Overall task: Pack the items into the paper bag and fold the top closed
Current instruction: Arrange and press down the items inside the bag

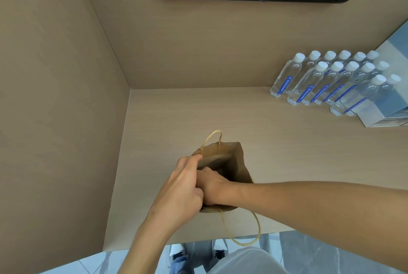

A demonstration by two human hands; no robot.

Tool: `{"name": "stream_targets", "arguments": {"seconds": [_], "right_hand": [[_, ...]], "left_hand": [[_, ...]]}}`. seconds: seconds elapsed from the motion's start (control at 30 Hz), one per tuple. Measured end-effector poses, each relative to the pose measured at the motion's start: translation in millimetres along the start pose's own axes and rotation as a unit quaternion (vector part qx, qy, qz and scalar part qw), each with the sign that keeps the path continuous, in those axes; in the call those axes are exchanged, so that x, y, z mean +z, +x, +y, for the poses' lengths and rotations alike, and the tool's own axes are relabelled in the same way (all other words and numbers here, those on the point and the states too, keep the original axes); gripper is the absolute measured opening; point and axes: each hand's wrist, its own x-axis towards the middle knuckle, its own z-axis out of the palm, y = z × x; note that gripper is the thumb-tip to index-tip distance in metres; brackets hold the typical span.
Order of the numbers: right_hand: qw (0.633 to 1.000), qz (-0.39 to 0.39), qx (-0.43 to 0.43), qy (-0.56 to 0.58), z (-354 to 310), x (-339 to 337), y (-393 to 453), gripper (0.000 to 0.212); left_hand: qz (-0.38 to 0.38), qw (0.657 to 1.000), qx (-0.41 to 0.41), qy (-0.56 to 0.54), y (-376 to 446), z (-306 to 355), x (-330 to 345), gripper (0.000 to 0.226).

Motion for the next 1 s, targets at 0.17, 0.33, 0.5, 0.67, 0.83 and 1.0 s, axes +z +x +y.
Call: {"name": "stream_targets", "arguments": {"seconds": [0.17, 0.33, 0.5, 0.67, 0.83, 1.0], "right_hand": [[0.995, -0.065, -0.024, -0.078, -5, -15, -6, 0.032], [0.987, -0.067, -0.001, -0.143, -12, -58, -24, 0.019], [0.949, -0.05, -0.053, -0.305, -20, -81, -45, 0.016], [0.886, -0.103, -0.072, -0.447, -24, -68, -41, 0.017], [0.885, -0.15, -0.064, -0.436, -12, -49, -12, 0.021], [0.883, -0.213, -0.02, -0.417, -2, -35, 2, 0.028]], "left_hand": [[0.0, 1.0, -0.004, 0.002, 0, -3, -4, 0.077], [0.007, 1.0, -0.002, 0.01, 1, -7, -9, 0.076], [0.01, 1.0, 0.003, 0.01, 1, -6, -11, 0.077], [0.011, 1.0, 0.003, 0.024, 2, -6, -9, 0.076], [0.005, 1.0, 0.001, 0.019, 3, -5, -9, 0.077], [0.0, 1.0, 0.006, 0.015, 1, -7, -9, 0.075]]}}
